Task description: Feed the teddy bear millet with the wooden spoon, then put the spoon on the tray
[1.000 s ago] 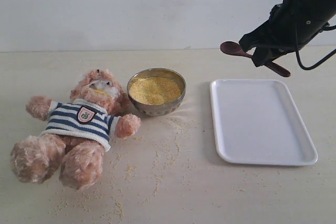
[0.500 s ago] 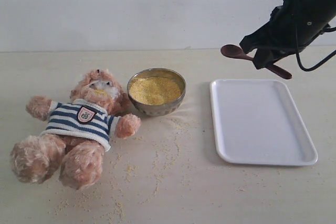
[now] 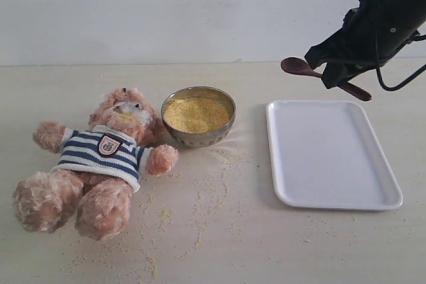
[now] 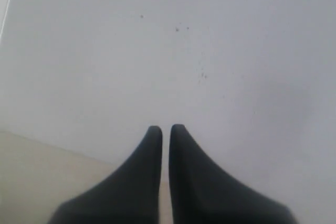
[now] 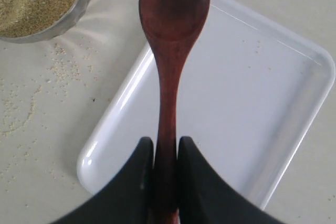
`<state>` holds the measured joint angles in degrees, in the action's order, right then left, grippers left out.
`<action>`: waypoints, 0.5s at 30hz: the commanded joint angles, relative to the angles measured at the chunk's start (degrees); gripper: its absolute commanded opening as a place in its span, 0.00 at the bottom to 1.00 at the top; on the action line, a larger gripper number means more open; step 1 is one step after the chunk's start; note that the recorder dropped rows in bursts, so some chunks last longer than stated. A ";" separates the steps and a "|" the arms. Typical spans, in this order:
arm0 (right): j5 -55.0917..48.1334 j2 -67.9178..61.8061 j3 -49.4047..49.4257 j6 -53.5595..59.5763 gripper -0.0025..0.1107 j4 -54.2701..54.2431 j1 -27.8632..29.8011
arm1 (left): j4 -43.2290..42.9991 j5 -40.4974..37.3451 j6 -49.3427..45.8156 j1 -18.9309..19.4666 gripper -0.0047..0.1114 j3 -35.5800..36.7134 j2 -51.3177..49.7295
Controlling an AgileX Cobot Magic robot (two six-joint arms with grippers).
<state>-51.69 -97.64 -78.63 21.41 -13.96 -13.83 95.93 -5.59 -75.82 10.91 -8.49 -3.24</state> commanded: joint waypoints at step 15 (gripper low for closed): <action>0.23 0.37 0.42 -11.27 0.02 8.78 0.65 | -1.06 3.14 -5.50 -5.94 0.08 8.49 0.81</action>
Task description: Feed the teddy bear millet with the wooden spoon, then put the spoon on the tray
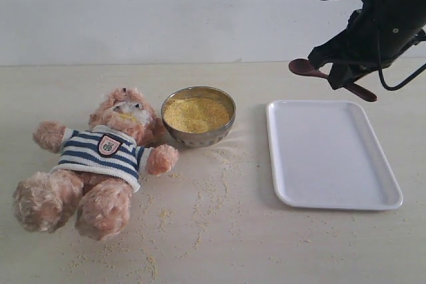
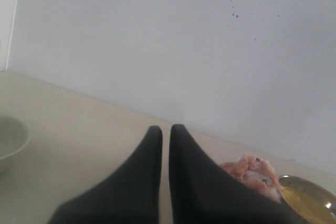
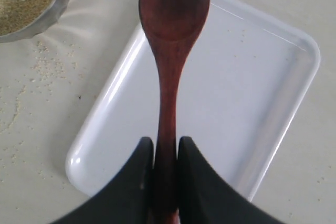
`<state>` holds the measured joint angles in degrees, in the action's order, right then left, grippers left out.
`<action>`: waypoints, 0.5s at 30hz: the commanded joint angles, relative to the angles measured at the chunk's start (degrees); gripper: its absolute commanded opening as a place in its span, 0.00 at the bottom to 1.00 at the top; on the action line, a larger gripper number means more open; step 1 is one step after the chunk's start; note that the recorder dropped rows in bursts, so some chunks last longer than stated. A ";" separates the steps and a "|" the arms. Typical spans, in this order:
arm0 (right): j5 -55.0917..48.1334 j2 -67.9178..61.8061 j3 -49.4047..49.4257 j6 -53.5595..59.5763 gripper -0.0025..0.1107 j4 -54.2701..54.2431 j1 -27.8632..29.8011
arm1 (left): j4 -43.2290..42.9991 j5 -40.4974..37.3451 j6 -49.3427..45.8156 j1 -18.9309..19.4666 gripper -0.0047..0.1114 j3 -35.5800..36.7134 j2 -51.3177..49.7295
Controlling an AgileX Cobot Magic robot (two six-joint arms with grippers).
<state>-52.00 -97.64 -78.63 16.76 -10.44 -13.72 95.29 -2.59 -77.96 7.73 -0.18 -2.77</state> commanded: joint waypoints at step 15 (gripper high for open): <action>22.48 0.37 18.38 -11.78 0.02 11.00 0.54 | -0.42 -3.74 -3.96 -3.81 0.08 0.18 0.35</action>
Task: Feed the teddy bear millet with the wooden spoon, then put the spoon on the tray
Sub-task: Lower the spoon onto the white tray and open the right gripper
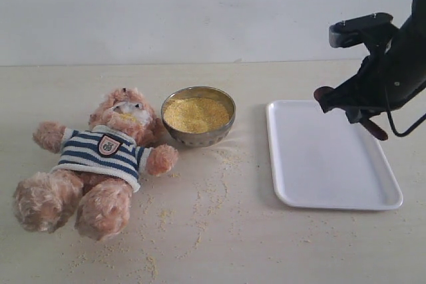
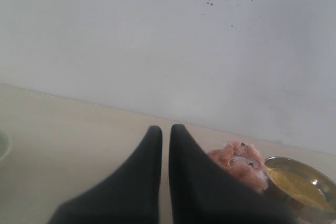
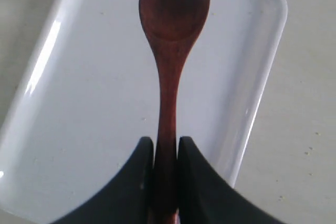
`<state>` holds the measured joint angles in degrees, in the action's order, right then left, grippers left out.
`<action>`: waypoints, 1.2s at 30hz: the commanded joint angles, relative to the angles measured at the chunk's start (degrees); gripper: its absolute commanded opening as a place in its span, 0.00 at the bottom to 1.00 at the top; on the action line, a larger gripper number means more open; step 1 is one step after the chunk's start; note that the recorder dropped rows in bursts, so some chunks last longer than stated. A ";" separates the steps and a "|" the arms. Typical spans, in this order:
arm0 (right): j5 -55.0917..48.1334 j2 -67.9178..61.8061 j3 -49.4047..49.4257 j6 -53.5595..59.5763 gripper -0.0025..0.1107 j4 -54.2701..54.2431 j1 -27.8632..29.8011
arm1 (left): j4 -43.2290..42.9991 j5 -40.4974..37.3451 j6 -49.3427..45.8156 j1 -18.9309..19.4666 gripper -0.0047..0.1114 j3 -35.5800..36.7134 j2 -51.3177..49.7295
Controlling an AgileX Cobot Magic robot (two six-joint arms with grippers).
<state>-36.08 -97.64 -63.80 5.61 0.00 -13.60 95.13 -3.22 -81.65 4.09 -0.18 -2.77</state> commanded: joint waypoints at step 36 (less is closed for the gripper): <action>12.47 -9.42 5.29 -0.64 0.02 -0.53 0.42 | -0.12 -3.88 -0.26 -0.17 0.08 0.18 0.35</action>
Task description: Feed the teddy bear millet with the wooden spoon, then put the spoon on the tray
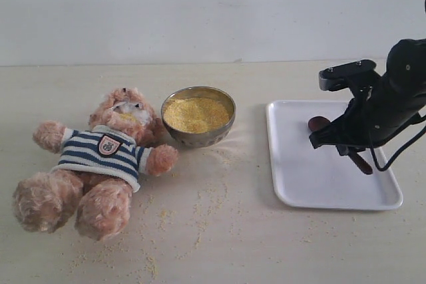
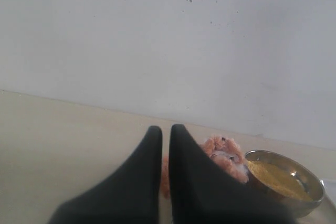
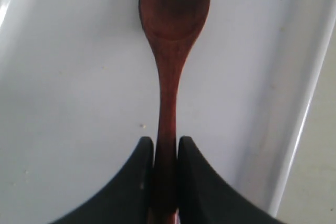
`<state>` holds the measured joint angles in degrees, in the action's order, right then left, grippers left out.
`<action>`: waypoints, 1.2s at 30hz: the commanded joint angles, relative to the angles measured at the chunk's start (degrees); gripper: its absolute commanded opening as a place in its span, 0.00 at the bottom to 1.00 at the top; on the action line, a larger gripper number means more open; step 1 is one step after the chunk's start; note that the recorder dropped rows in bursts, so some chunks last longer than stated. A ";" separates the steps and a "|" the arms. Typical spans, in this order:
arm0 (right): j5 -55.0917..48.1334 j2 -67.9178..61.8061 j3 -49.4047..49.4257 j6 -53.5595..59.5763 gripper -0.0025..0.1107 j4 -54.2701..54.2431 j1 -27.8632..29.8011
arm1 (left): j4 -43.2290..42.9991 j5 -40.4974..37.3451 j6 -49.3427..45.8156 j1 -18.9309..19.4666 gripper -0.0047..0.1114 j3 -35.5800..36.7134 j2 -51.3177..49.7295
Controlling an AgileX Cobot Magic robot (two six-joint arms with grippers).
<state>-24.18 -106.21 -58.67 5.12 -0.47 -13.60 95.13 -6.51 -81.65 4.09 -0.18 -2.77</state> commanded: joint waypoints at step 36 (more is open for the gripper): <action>-4.48 3.18 0.17 -1.09 0.25 0.15 0.42 | -0.14 -0.69 -0.26 -0.17 0.08 0.18 0.35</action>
<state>-27.40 -106.93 -58.67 4.87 -0.47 -13.60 95.13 -6.51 -81.65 4.09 -0.18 -2.77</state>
